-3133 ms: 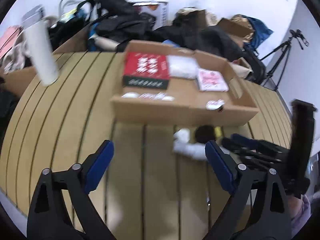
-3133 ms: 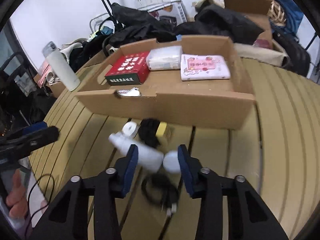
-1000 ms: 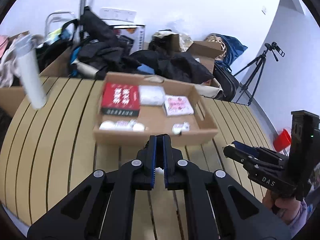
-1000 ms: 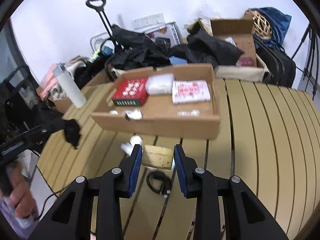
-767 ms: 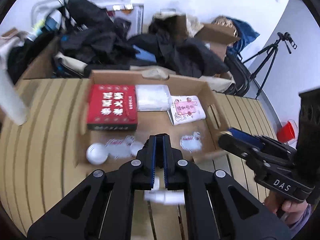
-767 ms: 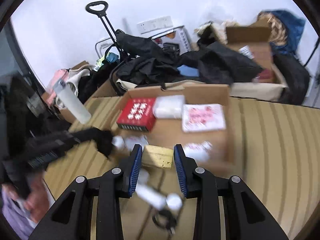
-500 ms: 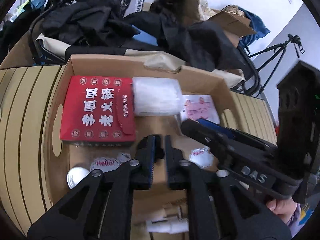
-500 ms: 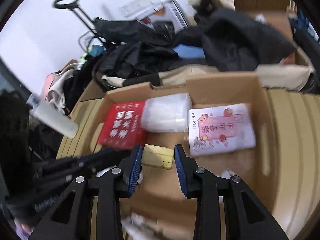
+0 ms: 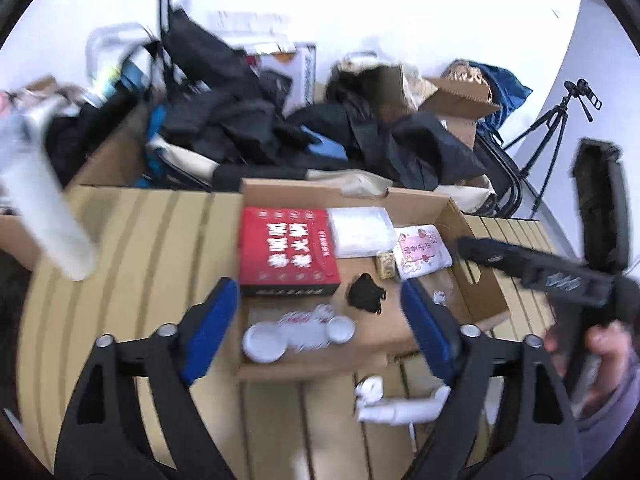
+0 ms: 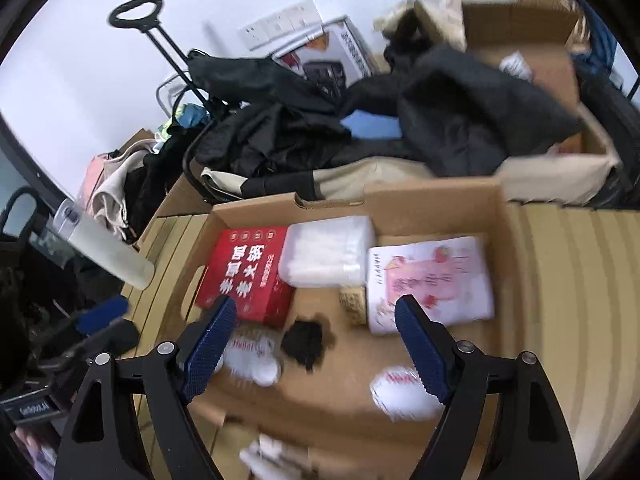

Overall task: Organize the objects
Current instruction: 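Withdraw the right gripper from the tray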

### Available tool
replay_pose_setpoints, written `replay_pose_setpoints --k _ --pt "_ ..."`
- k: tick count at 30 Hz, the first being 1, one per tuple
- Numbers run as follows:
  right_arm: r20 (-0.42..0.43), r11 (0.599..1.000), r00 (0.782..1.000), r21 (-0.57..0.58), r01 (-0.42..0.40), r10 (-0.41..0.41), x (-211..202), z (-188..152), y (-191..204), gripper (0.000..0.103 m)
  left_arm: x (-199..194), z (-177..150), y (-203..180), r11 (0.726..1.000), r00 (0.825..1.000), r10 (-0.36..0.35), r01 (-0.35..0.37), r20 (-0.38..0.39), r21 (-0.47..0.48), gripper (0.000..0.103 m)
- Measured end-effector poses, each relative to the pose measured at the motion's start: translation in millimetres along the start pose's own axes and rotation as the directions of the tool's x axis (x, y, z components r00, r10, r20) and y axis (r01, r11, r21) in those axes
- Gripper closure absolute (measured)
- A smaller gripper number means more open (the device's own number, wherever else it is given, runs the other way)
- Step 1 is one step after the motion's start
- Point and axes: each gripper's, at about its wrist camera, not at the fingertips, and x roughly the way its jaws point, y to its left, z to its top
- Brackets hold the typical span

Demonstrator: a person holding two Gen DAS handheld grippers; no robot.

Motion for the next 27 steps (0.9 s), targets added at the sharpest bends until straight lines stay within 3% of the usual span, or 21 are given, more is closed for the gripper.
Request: replay_pose_setpoints --k 4,6,9,15,19,23,25,27 --pt "0.041 1.0 0.999 -0.022 0.007 -0.006 -64.8 -28.3 7.9 0.018 -57.4 -29.0 -12.8 0.999 0.999 0.015 -0.017 0.039 0.043 0.016" --pt "0.055 0.998 0.998 -0.05 0.022 -0.019 -99.0 -48.3 15.3 0.018 -88.9 -44.9 -20.2 0.999 0.998 0.011 -0.014 0.061 0.05 0.0" --pt "0.069 0.995 0.997 -0.09 0.045 -0.039 -149.3 -84.4 24.9 0.018 -135.7 -73.1 -28.2 0.999 0.995 0.027 -0.029 0.1 0.023 0.0" --pt "0.125 0.991 0.987 -0.065 0.114 -0.105 -231.0 -165.2 28.3 0.018 -183.0 -128.4 -32.3 0.984 0.982 0.175 -0.171 0.073 -0.053 0.0" --pt "0.17 0.986 0.973 -0.031 0.164 -0.156 -252.7 -215.8 30.3 0.018 -194.5 -164.3 -37.1 0.982 0.979 0.185 -0.18 0.087 -0.061 0.0" --pt "0.186 0.987 0.97 -0.005 0.162 -0.158 -251.8 -262.0 35.8 0.018 -200.1 -191.4 -41.6 0.96 0.956 0.279 -0.275 0.09 -0.054 0.0" --pt "0.183 0.986 0.97 0.003 0.164 -0.162 -249.4 -280.3 40.1 0.018 -201.3 -201.7 -42.6 0.962 0.96 0.273 -0.271 0.068 -0.046 0.0" --pt "0.174 0.985 0.972 -0.048 0.166 -0.155 -246.7 -293.5 48.2 0.018 -205.0 -209.7 -40.3 0.976 0.975 0.213 -0.21 0.059 -0.062 0.0"
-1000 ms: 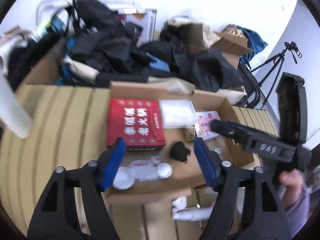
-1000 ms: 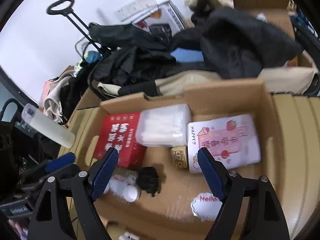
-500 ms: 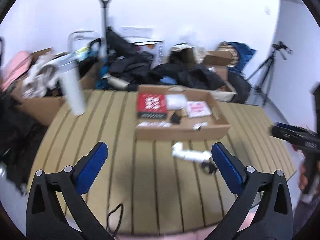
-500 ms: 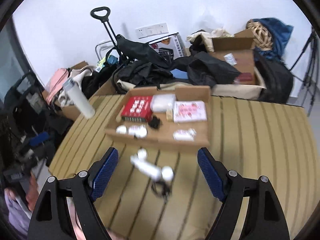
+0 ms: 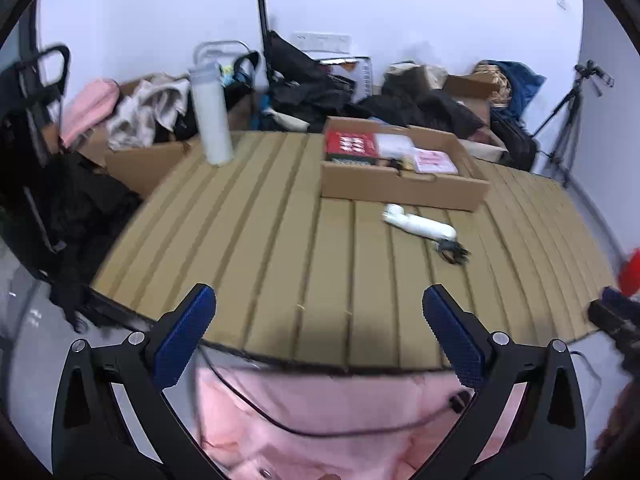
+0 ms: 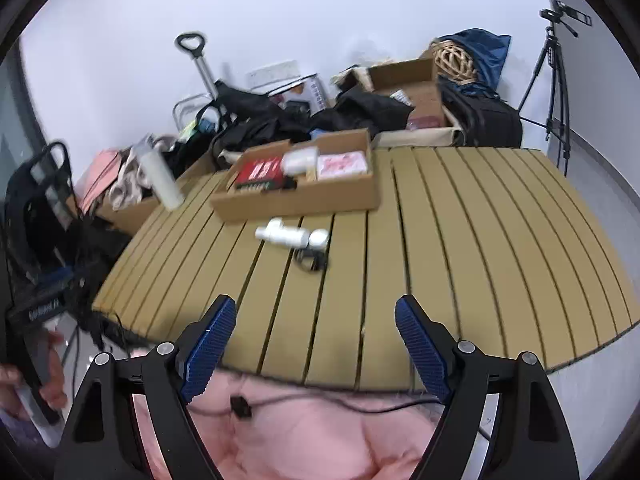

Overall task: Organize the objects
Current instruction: 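Withdraw the right gripper from the tray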

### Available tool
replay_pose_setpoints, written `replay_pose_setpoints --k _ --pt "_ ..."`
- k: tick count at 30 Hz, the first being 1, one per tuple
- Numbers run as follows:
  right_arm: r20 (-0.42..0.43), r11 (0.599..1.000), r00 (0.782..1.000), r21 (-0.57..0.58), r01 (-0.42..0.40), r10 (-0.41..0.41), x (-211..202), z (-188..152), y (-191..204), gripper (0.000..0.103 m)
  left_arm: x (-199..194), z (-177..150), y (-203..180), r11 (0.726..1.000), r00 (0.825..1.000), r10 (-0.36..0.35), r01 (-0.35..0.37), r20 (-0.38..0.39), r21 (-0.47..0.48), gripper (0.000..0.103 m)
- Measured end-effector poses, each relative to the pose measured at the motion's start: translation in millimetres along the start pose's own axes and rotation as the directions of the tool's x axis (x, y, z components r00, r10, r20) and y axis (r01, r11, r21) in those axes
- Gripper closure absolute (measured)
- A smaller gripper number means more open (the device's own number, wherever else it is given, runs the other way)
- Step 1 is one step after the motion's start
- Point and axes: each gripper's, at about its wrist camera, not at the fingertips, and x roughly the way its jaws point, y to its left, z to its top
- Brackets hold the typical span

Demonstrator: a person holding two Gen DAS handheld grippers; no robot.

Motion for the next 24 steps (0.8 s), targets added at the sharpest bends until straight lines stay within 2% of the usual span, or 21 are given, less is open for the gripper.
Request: replay_pose_setpoints --k 1,2,4,5,7,8,10,12,14,16,19,21,24 --pt "-0.003 1.0 1.0 -0.026 0.009 -0.01 -0.6 -3.3 4.1 0.018 -2.9 -3.0 1.7 0.998 0.999 -0.053 0.053 0.0 -0.013 0.0" --pt "0.004 0.998 1.0 -0.058 0.015 -0.015 -2.4 -5.9 8.5 0.018 -4.0 -4.4 2.1 0.998 0.998 -0.063 0.063 -0.003 -0.012 0.0" --pt "0.055 0.996 0.998 -0.084 -0.004 0.008 -7.7 -10.0 13.3 0.018 -5.3 -5.6 -1.0 0.998 0.998 -0.06 0.06 0.006 0.006 0.0" --pt "0.081 0.994 0.996 -0.1 -0.038 0.046 -10.3 -14.5 16.5 0.018 -5.7 -6.3 -2.8 0.999 0.999 -0.045 0.045 0.009 0.013 0.0" --pt "0.025 0.982 0.993 -0.155 -0.106 0.112 -4.1 -19.3 22.9 0.018 -3.8 -8.6 -3.8 0.999 0.999 -0.036 0.036 0.017 0.007 0.0" --pt "-0.003 0.977 0.993 -0.18 -0.116 0.118 0.4 -22.7 26.6 0.018 -2.9 -10.4 -4.3 0.999 0.999 -0.047 0.047 0.024 0.001 0.0" --pt "-0.007 0.978 0.995 -0.185 -0.098 0.099 5.2 -28.4 28.1 0.018 0.2 -16.0 -6.3 0.998 0.997 -0.06 0.06 0.041 0.014 0.0" --pt "-0.046 0.984 0.997 -0.17 -0.063 0.056 17.0 -32.5 25.5 0.018 7.7 -20.1 -11.1 0.999 1.0 -0.011 0.01 0.018 0.043 0.0" --pt "-0.093 0.99 0.996 -0.138 -0.025 0.012 31.5 -34.2 18.4 0.018 14.5 -23.0 -10.0 1.0 1.0 -0.018 0.018 -0.008 0.025 0.0" --pt "-0.1 0.995 0.995 -0.094 -0.022 0.012 39.7 -33.5 6.1 0.018 22.9 -22.6 -10.7 0.999 0.998 -0.035 0.036 -0.045 0.02 0.0" --pt "-0.111 0.997 0.994 -0.08 -0.014 0.005 48.1 -30.5 -4.5 0.018 34.9 -22.4 -18.7 0.997 0.998 -0.006 0.011 -0.061 0.073 0.0" --pt "-0.114 0.996 0.993 -0.091 -0.023 0.013 58.9 -24.5 -6.9 0.018 46.5 -21.4 -25.0 0.994 0.997 -0.01 0.018 -0.079 0.103 0.0" --pt "-0.111 0.987 0.994 -0.161 -0.006 -0.012 83.9 -10.0 -3.1 0.018 60.9 -16.3 -28.2 0.994 0.995 -0.047 0.055 -0.09 0.096 0.0"
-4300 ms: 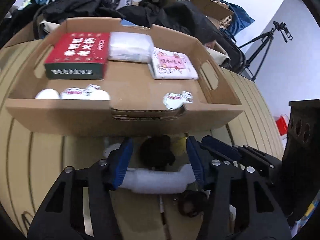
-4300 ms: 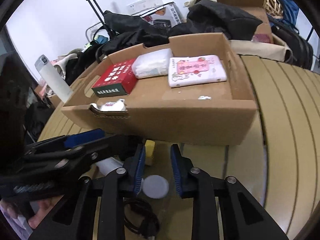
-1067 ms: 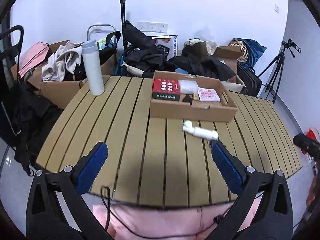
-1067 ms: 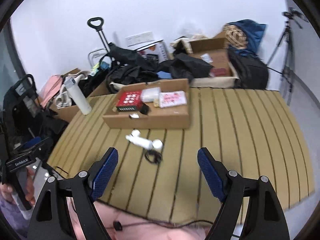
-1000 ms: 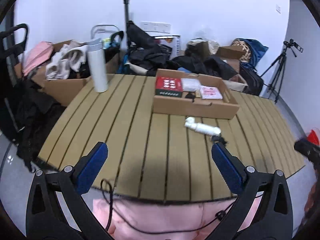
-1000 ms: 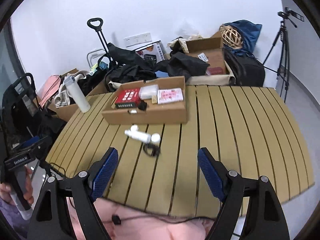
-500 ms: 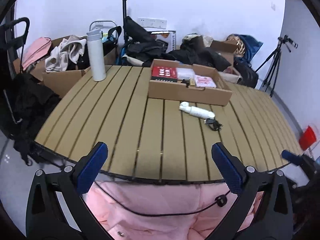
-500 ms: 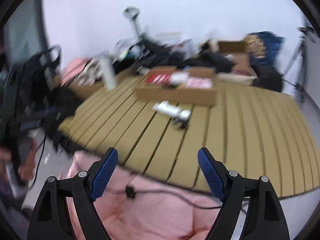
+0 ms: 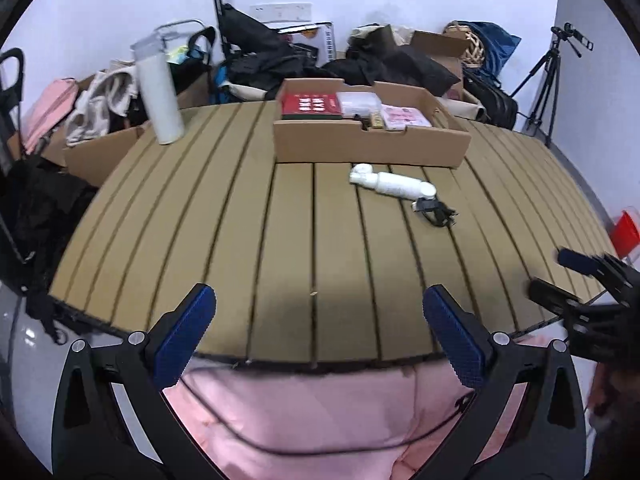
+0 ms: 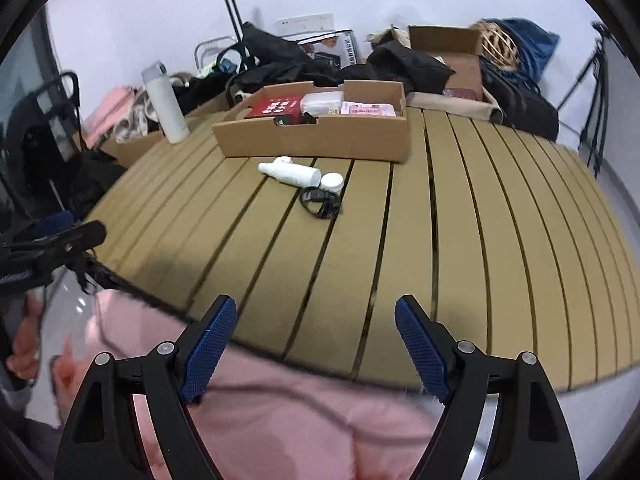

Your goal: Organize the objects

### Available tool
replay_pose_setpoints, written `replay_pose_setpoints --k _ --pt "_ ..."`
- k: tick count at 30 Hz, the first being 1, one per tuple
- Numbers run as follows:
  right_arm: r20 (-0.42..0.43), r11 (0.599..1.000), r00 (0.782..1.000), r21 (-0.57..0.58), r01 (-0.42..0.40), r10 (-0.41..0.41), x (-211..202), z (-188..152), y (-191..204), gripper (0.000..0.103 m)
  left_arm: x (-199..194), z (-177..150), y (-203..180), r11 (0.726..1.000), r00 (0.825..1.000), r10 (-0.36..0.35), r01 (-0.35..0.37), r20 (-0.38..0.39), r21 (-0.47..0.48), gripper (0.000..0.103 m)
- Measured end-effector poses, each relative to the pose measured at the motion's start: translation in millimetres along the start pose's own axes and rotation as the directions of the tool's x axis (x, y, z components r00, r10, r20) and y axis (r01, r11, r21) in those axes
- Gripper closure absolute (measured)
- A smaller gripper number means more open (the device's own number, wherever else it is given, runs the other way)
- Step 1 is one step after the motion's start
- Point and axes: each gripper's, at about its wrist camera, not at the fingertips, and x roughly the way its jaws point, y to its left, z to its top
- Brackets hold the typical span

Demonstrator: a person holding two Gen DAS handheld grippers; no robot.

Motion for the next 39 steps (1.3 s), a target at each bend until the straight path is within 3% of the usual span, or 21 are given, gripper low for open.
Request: replay_pose_setpoints --k 6,10,11,13,14,15,16,17,23,28,33,36,39 --pt "-0.033 0.991 0.999 -0.135 -0.002 -0.003 80.0 44.8 8.1 0.02 26.3 19.8 8.9 0.999 0.999 0.029 -0.03 -0.018 -0.042 0.0" --pt "-0.069 0.984 0.998 -0.176 0.0 -0.012 133.7 70.7 11.6 0.043 46.4 31.4 6.4 0.999 0.999 0.039 -0.04 -0.028 -0.028 0.001" --pt "-0.084 0.984 0.996 -0.178 0.004 -0.02 145.7 73.7 10.3 0.055 49.9 33.7 4.6 0.999 0.999 0.035 -0.035 -0.026 -0.024 0.001" --pt "-0.069 0.989 0.998 -0.15 -0.011 0.0 149.1 74.6 5.5 0.055 59.1 38.5 -4.0 1.0 1.0 0.01 -0.01 -0.02 -0.012 0.005" --pt "-0.063 0.991 0.998 -0.128 -0.028 0.02 147.2 73.8 1.3 0.062 66.0 40.5 -11.7 1.0 1.0 -0.012 0.012 -0.023 0.001 0.01" --pt "-0.054 0.993 0.998 -0.107 -0.046 0.04 143.0 72.5 -3.6 0.071 71.2 42.0 -17.0 1.0 0.999 -0.025 0.025 -0.027 0.009 0.012" --pt "-0.048 0.995 0.998 -0.084 -0.054 0.05 138.3 71.0 -9.3 0.086 78.4 44.2 -23.2 0.999 0.999 -0.043 0.043 -0.034 0.02 0.012" --pt "-0.047 0.997 0.998 -0.066 -0.049 0.046 137.1 70.9 -14.1 0.093 85.6 46.4 -29.8 0.998 0.997 -0.063 0.064 -0.041 0.027 0.018" --pt "-0.04 0.998 0.999 0.053 -0.03 0.032 115.2 61.5 -60.7 0.094 116.1 62.9 -67.3 0.986 0.984 -0.159 0.163 -0.08 0.043 0.032" --pt "-0.041 0.991 0.999 0.133 0.01 -0.004 106.6 57.2 -91.9 0.094 146.2 77.0 -108.9 0.938 0.929 -0.336 0.345 -0.153 0.034 0.043" --pt "0.014 0.979 1.0 0.204 -0.028 0.026 85.0 51.7 -109.6 0.093 185.6 79.8 -113.6 0.954 0.936 -0.296 0.301 -0.19 -0.005 0.046" --pt "0.034 0.982 0.999 0.187 -0.023 0.017 78.1 48.6 -108.9 0.093 202.1 81.5 -107.6 0.941 0.917 -0.337 0.334 -0.213 -0.055 0.046" --pt "0.022 0.985 1.0 0.168 -0.025 0.022 83.2 47.5 -105.1 0.093 204.5 83.6 -109.6 0.944 0.926 -0.329 0.33 -0.183 -0.03 0.048"
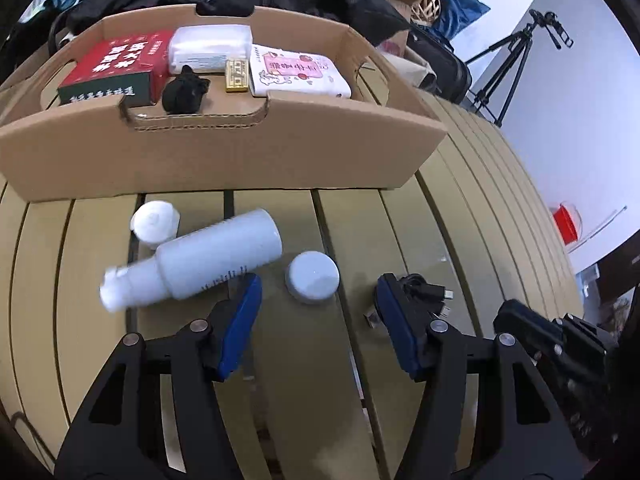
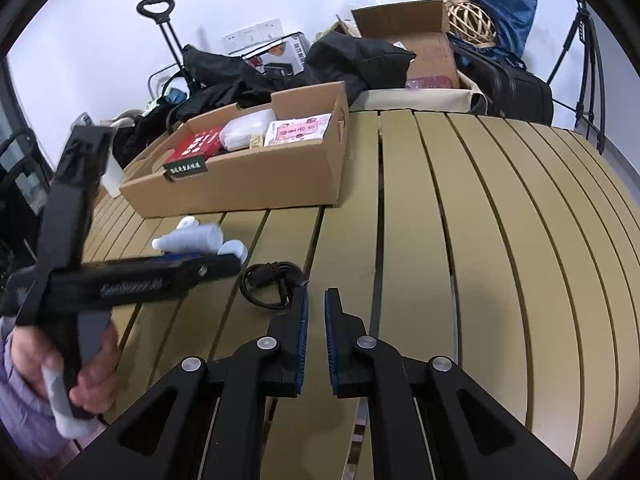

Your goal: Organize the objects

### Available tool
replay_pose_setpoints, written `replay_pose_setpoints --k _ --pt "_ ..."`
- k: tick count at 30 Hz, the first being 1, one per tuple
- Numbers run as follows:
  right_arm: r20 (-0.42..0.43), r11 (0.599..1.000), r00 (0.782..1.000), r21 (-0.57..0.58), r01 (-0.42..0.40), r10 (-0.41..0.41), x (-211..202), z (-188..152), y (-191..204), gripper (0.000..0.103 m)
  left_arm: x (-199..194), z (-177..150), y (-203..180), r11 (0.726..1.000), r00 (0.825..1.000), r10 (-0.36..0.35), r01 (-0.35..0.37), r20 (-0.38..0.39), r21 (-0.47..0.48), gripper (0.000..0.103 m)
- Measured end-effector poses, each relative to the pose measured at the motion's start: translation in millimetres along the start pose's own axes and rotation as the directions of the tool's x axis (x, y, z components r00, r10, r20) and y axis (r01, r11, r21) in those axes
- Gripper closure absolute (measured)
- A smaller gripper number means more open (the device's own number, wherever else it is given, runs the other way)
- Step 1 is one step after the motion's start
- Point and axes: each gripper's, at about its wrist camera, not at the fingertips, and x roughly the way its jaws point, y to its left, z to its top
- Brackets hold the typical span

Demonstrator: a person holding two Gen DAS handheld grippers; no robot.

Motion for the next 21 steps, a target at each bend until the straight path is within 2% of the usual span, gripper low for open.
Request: replay_pose_setpoints --k 1,3,5,7,9,10,11,12,15,20,21 --pt "-0.011 1.0 1.0 -0.005 -0.002 0.002 3.4 -0.8 1.1 0.093 1.1 0.5 -1.4 1.0 1.0 0.004 -0.004 0.0 0.012 0.05" --pt "-0.039 1.0 0.999 -0.031 0.002 -0.003 11.4 -3.2 7.0 0.093 2.2 0.0 -4.1 0.999 1.0 0.012 -0.012 -0.002 0.031 0.072" --pt "-0.047 0.997 0.999 -0.071 -0.006 0.003 14.5 -6.2 14.6 0.093 2.8 -1.8 -5.8 0.997 0.999 0.046 -0.046 0.006 0.058 0.081" --pt "-0.048 0.995 0.999 -0.096 -0.008 0.003 15.8 -7.5 20.2 0.091 1.6 -3.3 -4.5 0.998 0.999 0.041 -0.041 0.014 0.054 0.082" --pt "-0.048 0.993 0.999 -0.12 0.007 -0.013 17.7 -9.1 25.0 0.08 0.4 -3.0 -1.8 0.999 0.999 0.033 -0.034 0.011 0.033 0.084" --pt "-0.049 0.992 0.999 -0.125 0.011 -0.017 18.6 -10.0 26.1 0.057 -0.3 -3.0 -0.9 0.999 1.0 0.024 -0.024 0.015 0.027 0.086" --pt "-0.054 0.992 0.998 -0.128 0.007 -0.014 19.7 -10.6 26.7 0.024 -3.0 -3.0 0.0 1.0 0.999 0.023 -0.023 0.031 0.02 0.095" --pt "-0.053 0.992 0.999 -0.128 0.003 -0.01 20.5 -11.1 26.7 0.015 -4.5 -2.7 0.7 0.999 0.999 0.029 -0.03 0.035 0.017 0.103" --pt "-0.044 0.99 0.999 -0.14 0.002 -0.008 19.3 -10.6 27.7 0.015 -10.9 -3.2 4.6 0.999 0.999 0.034 -0.034 0.023 -0.003 0.103" --pt "-0.059 0.982 0.998 -0.191 0.004 -0.015 39.0 -3.8 32.4 0.017 -27.3 -12.6 5.4 0.999 0.999 0.015 -0.017 0.037 0.037 0.103" --pt "-0.065 0.978 0.998 -0.208 0.011 -0.025 45.8 -1.3 34.4 0.017 -29.5 -15.4 5.9 0.999 0.999 0.014 -0.016 0.033 0.044 0.1"
